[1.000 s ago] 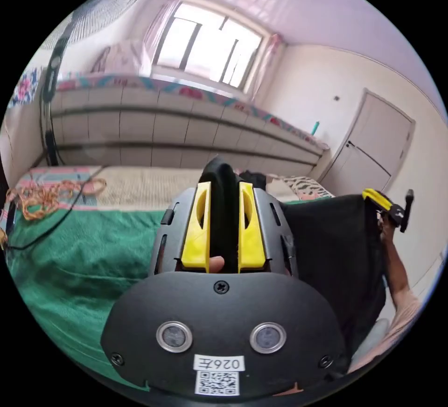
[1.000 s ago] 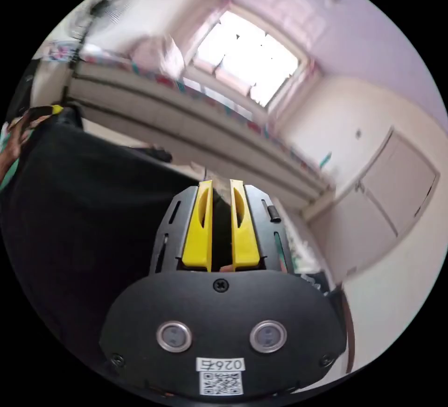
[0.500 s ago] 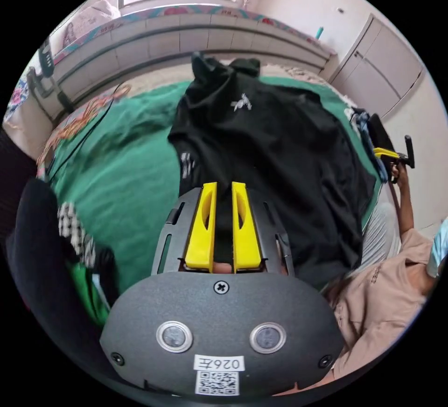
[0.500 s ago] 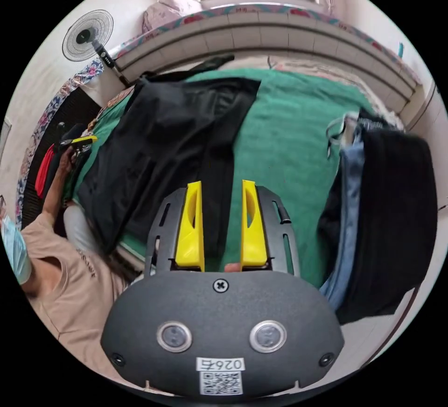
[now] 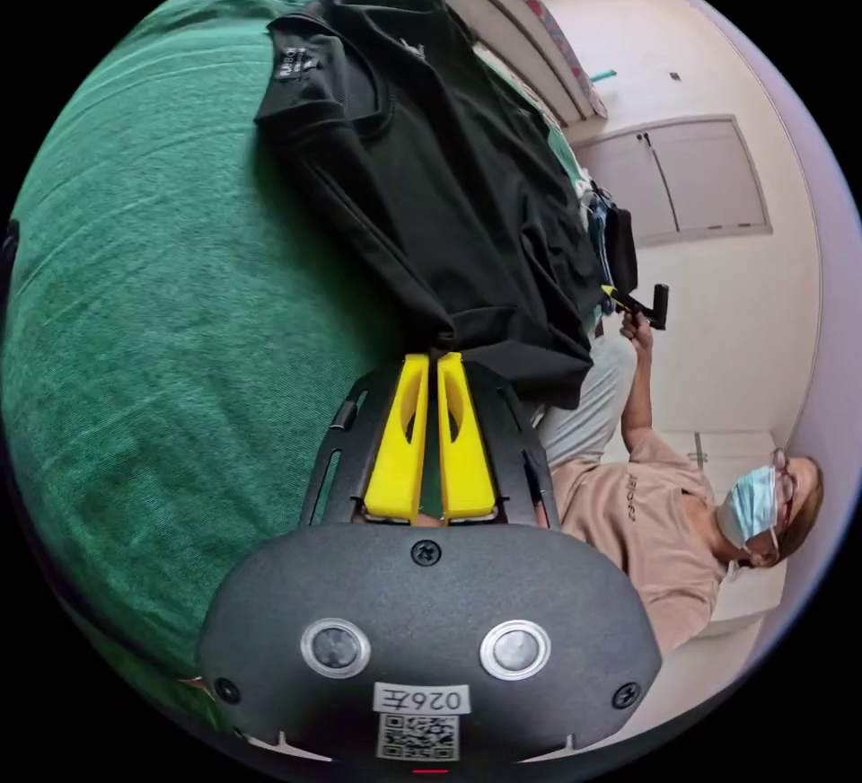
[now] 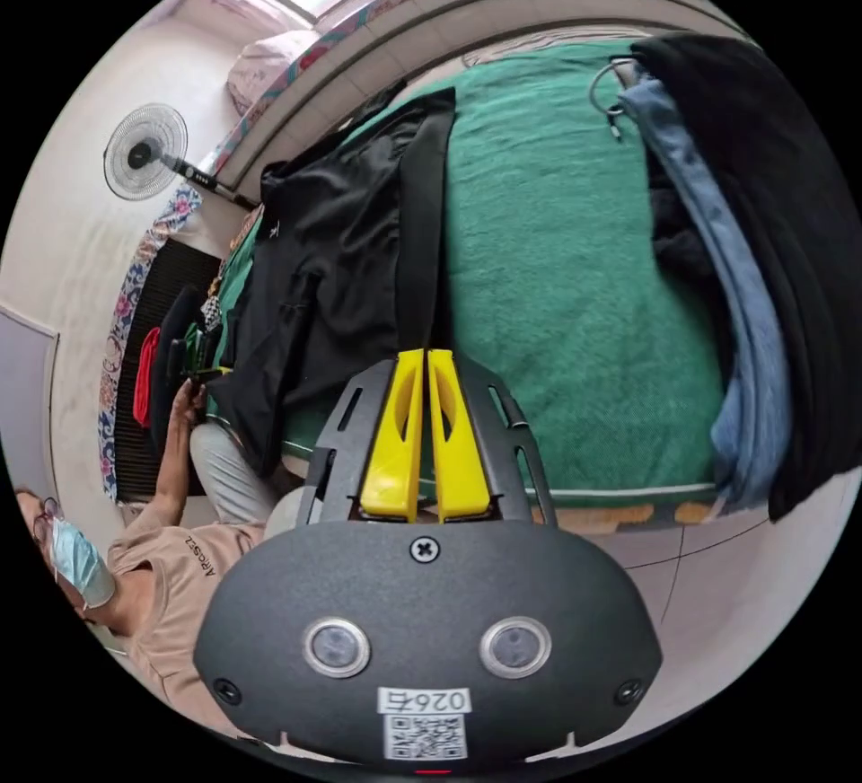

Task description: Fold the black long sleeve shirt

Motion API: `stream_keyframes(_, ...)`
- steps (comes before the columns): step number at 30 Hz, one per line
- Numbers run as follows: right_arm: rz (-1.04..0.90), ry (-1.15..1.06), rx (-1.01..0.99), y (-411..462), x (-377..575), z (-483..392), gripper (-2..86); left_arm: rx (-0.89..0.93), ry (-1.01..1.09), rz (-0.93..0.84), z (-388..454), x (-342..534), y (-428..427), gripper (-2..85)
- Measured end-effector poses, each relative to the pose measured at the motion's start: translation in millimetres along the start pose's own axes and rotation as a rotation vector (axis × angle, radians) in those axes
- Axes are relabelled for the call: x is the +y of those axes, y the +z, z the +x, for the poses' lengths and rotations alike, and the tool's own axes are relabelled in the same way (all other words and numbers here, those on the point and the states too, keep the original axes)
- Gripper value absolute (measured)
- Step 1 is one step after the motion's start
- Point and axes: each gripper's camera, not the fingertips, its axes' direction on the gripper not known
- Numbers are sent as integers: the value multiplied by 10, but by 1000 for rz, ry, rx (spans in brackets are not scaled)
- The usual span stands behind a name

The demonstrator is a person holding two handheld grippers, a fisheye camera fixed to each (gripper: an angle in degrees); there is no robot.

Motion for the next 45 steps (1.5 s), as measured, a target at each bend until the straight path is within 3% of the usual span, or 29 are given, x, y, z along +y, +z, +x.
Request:
stream_keyframes(5, -96, 60, -27, 138, 194, 447, -6, -13, 42, -60, 119, 73, -115, -1)
stream_keyframes(9, -30, 66, 41, -34, 174, 384, 25, -48, 60, -12, 360, 144, -430, -3)
stream_keyframes(16, 29, -121, 283, -41, -242, -425, 19, -172, 22, 410, 977, 621, -1346, -9)
stream_keyframes(21, 30, -202, 256, 209, -666, -783, -9, -128, 214, 508, 1577, 215, -1360, -10)
stream_keyframes(24, -61, -273, 189, 535, -1045, -1026, -10, -152, 279, 350, 1792, -592, -965, -10)
stream_keyframes(27, -293, -372, 291, 1040, -1278, -1197, -9, -488, 146, -242, 1515, -1181, -77, -10)
stream_keyframes(28, -315, -428, 318, 1094, -1270, -1257, -9, -454, 176, -142, 1555, -1102, -201, -10)
stream_keyframes(29, -354, -461, 310, 1024, -1261, -1295, -9, -443, 121, -247, 1525, -1061, -344, -10)
stream_keyframes(31, -455, -505, 299, 899, -1272, -1313, -9, -585, 130, -279, 1599, -930, -585, -10)
stream_keyframes(33, -366, -486, 333, 664, -1388, -1325, -9, -643, 106, -221, 1681, -960, -912, -10)
stream_keyframes(35, -200, -457, 286, 432, -1734, -1412, -9, -527, 179, -16, 1918, -1317, -1277, -10)
stream_keyframes(39, -33, -422, 154, 588, -2425, -1527, -10, -419, 357, 205, 2213, -2180, -1163, -9)
stream_keyframes(40, -34, -434, 158, 787, -2651, -1528, -11, -465, 368, 207, 2173, -2479, -942, -9)
stream_keyframes(42, -176, -462, 345, 1201, -2917, -1398, -12, -652, 284, -51, 1848, -2876, -377, -8)
stream_keyframes(43, -226, -513, 343, 1269, -2996, -1244, -11, -624, 351, -11, 1798, -2805, -413, -9)
stream_keyframes(44, -182, -427, 210, 1053, -3096, -1002, -11, -551, 290, 26, 1671, -2705, -669, -9)
stream_keyframes(45, -150, -361, 204, 938, -3134, -849, -10, -539, 251, 13, 1580, -2657, -773, -9)
